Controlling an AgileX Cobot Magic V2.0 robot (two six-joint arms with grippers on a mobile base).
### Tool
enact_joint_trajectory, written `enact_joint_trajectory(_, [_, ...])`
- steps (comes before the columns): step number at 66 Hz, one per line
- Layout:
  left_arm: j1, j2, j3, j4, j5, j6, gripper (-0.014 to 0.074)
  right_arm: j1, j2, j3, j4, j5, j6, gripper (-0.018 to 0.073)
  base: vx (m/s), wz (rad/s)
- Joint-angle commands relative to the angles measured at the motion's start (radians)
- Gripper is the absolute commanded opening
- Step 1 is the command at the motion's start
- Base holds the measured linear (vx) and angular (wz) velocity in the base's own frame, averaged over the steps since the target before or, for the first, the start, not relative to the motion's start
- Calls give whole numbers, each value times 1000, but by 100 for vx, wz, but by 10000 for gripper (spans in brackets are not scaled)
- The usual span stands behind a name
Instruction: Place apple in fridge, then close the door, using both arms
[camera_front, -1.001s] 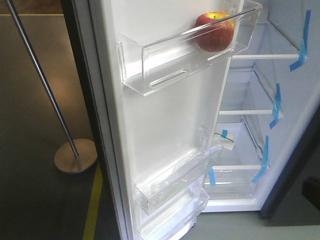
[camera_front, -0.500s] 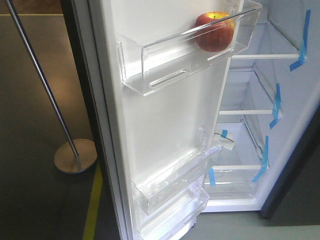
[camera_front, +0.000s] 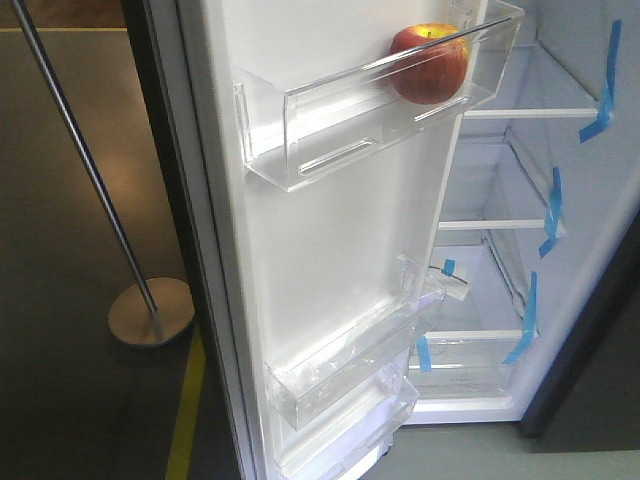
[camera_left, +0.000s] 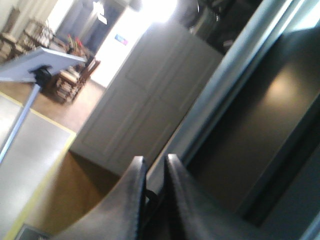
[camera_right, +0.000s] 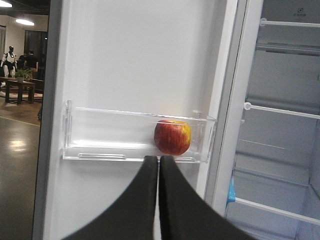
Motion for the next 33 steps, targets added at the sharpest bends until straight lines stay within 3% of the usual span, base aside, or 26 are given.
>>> enact_joint_trajectory(1, [-42,145,-137,0,-46,1,197,-2,16,-27,17,-65,-20,-3,0,0])
enact_joint_trajectory(12, [-107,355,-349,-75,11,-27,314,-2,16,-27,17,-65,-20,-3,0,0])
enact_joint_trajectory(27, [-127,587,-610,-284,103,-23,330,-2,16,-27,16,-64,-28,-3,0,0])
enact_joint_trajectory(33, [-127,662,-695,-408,171,-6,330,-2,16,-27,16,-60,-28,-3,0,0])
